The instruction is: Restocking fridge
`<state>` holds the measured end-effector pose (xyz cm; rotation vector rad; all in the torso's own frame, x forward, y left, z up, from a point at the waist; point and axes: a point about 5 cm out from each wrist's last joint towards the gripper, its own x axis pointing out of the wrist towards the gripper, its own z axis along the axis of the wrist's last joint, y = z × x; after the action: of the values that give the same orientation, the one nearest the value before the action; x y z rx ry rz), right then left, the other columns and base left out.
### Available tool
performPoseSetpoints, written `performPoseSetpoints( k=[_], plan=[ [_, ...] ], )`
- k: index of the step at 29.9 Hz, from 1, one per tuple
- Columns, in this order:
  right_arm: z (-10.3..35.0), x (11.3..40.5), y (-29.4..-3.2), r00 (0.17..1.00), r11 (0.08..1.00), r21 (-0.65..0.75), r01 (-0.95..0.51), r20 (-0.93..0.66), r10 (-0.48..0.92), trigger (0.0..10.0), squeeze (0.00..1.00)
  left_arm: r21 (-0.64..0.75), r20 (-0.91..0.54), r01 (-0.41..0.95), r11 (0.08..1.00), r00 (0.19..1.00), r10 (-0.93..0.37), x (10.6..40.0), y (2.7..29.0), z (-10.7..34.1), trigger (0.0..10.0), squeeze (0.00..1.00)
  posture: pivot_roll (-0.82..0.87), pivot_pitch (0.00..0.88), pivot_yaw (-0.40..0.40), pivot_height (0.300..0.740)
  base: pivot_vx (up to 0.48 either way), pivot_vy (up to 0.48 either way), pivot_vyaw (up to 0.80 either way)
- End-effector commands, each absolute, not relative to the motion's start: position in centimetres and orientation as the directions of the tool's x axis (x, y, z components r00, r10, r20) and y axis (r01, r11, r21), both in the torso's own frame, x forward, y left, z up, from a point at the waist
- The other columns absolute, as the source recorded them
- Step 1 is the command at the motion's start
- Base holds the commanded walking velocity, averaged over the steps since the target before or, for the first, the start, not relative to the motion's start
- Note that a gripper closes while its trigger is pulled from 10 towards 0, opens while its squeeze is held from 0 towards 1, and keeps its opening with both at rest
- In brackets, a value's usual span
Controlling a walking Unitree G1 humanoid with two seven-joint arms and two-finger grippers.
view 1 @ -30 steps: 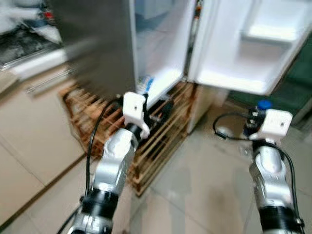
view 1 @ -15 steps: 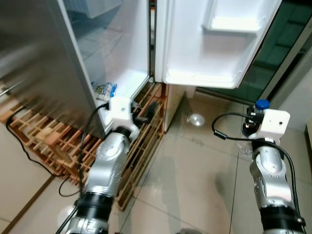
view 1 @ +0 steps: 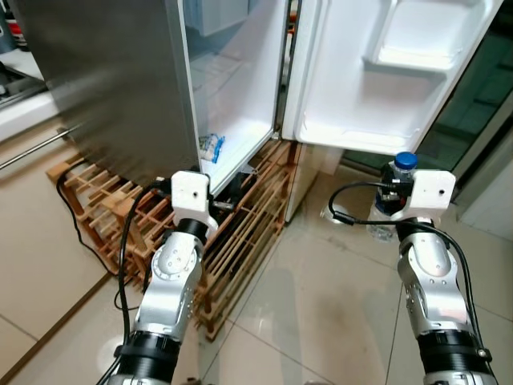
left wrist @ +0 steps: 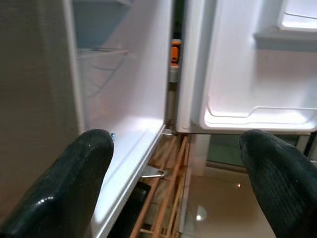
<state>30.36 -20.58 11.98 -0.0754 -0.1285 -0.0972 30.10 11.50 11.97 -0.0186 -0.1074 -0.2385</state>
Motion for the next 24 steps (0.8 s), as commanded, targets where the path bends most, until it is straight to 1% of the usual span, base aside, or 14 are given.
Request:
performPoseSetpoints(
  k=[1,2,7,14,18,21,24],
  plan=[
    [12.5,30.4,-21.0,0.982,0.991,-0.063,0.116,0.159,-0.105,0.0,0.00,0.013,0.125,0.274,0.962,0.954,-0.273,30.4,10.9,12.7,10.0,0.00,-0.09,0.015,-0.014,0.740,0.000,-0.454,0.00],
    [12.5,30.4,-21.0,0.982,0.991,-0.063,0.116,0.159,-0.105,0.0,0.00,0.013,0.125,0.274,0.962,0.954,-0.273,30.4,10.9,12.7,10.0,0.00,-0.09,0.015,-0.014,0.740,0.000,-0.454,0.00],
    [12.1,30.2,-20.9,0.984,0.991,-0.066,0.113,0.147,-0.103,0.0,0.00,0.018,0.140,0.314,0.949,0.939,-0.313,30.7,10.2,13.2,10.0,0.00,-0.10,0.010,-0.008,0.740,0.000,-0.445,-0.80],
    [12.1,30.2,-21.7,0.979,0.984,-0.092,0.152,0.149,-0.137,0.0,0.00,0.009,0.146,0.360,0.933,0.922,-0.357,31.1,9.5,13.6,10.0,0.00,-0.11,0.000,-0.005,0.740,0.000,-0.442,-0.80],
    [12.2,30.2,-21.7,0.978,0.984,-0.091,0.152,0.155,-0.137,0.0,0.00,-0.026,0.139,0.347,0.937,0.930,-0.341,31.3,9.4,13.6,10.0,0.00,-0.11,0.000,-0.004,0.740,0.000,-0.431,0.00],
    [12.2,30.2,-21.6,0.980,0.984,-0.107,0.142,0.154,-0.125,0.0,0.00,-0.086,0.115,0.311,0.946,0.947,-0.301,31.6,9.8,13.3,10.0,0.00,-0.12,0.000,0.000,0.740,0.259,-0.400,0.00],
    [12.1,30.2,-21.5,0.981,0.984,-0.115,0.139,0.150,-0.121,0.0,0.00,-0.103,0.095,0.286,0.953,0.956,-0.276,31.8,10.1,13.0,10.0,0.00,-0.12,0.000,0.000,0.740,0.296,-0.375,0.70]
  ],
)
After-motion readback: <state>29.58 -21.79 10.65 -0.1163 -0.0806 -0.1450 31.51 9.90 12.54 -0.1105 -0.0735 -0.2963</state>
